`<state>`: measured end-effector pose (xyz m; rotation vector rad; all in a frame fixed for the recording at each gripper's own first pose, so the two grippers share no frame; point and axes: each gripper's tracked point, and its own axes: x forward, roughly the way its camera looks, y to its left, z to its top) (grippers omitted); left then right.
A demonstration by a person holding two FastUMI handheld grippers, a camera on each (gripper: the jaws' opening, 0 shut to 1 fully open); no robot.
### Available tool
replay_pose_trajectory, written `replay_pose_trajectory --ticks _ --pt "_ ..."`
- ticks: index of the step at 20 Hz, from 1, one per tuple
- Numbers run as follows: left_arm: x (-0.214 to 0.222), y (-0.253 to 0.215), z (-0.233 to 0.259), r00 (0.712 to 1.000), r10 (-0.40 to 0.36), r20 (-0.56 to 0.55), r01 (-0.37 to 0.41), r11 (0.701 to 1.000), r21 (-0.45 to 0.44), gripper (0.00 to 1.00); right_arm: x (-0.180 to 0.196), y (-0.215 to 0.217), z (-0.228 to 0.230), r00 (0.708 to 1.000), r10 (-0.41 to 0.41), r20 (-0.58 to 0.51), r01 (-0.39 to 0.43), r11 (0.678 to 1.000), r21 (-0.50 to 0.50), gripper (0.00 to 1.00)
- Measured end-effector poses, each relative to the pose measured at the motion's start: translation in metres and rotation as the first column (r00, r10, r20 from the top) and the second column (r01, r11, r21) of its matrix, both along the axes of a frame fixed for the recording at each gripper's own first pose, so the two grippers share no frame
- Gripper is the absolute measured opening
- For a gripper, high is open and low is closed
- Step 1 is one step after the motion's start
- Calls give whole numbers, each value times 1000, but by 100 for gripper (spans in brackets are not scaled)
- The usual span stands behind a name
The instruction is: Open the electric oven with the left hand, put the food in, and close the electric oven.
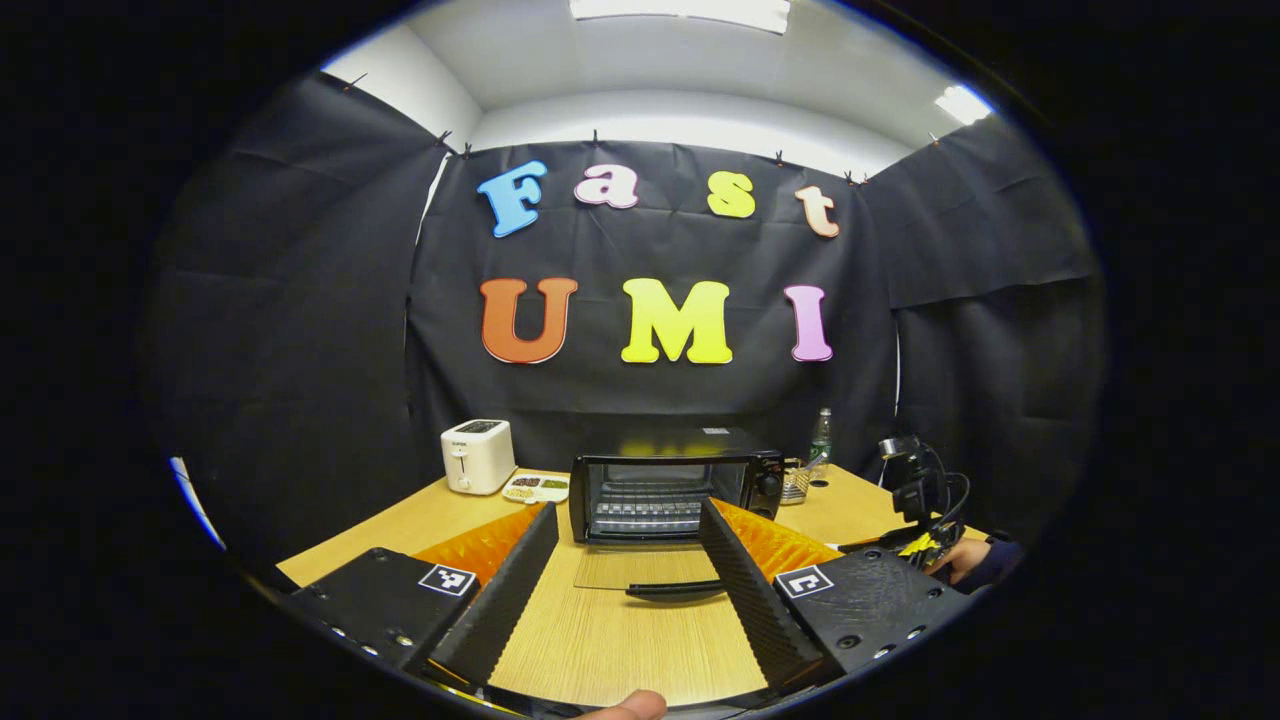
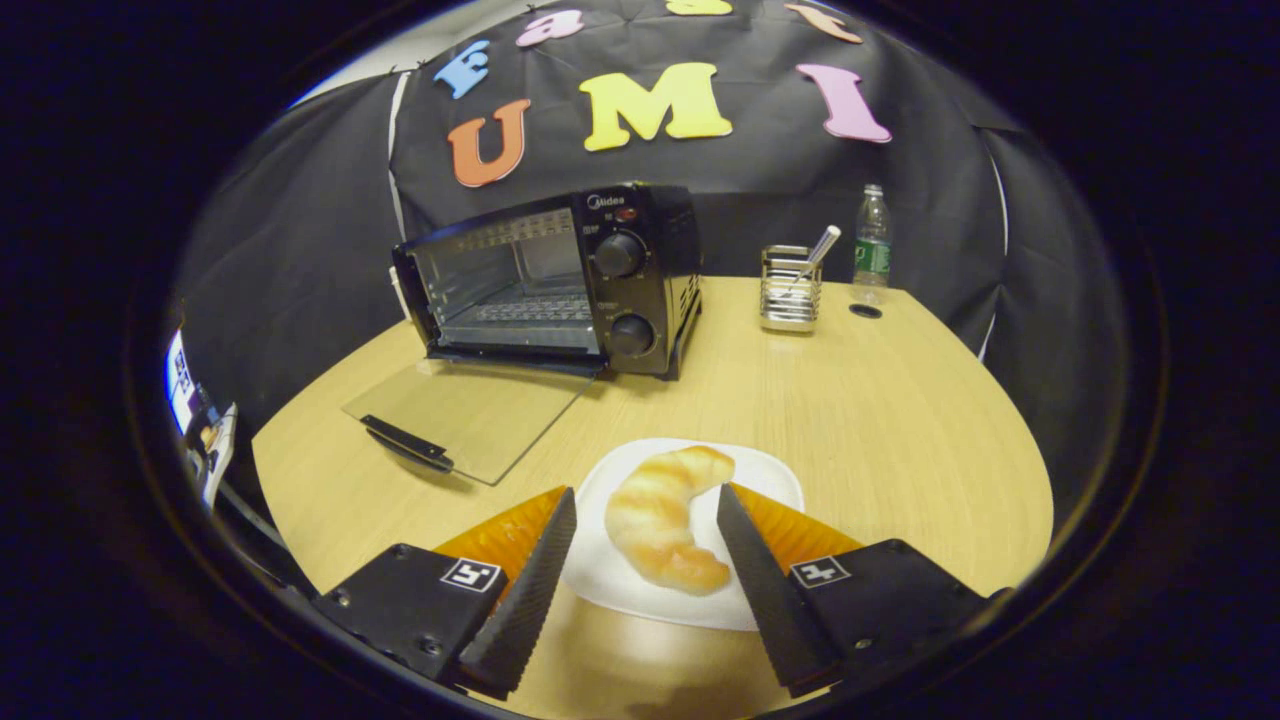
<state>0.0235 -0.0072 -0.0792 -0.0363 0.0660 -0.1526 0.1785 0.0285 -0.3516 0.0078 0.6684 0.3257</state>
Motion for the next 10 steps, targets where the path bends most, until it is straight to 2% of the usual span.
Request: replay_pose_trajectory --ticks 4,8,10 --pt "-8 1 8 1000 -12 23 12 1000 2 93 2 0 -23 998 -18 -67 16 999 -30 77" --pt "-8 9 1 1000 -6 9 6 1000 6 93 3 7 -20 999 -8 -51 6 999 -35 71" --pt "-7 16 -2 1000 5 -3 -5 1000 1 93 -2 12 -17 998 -4 -55 3 1000 -25 63"
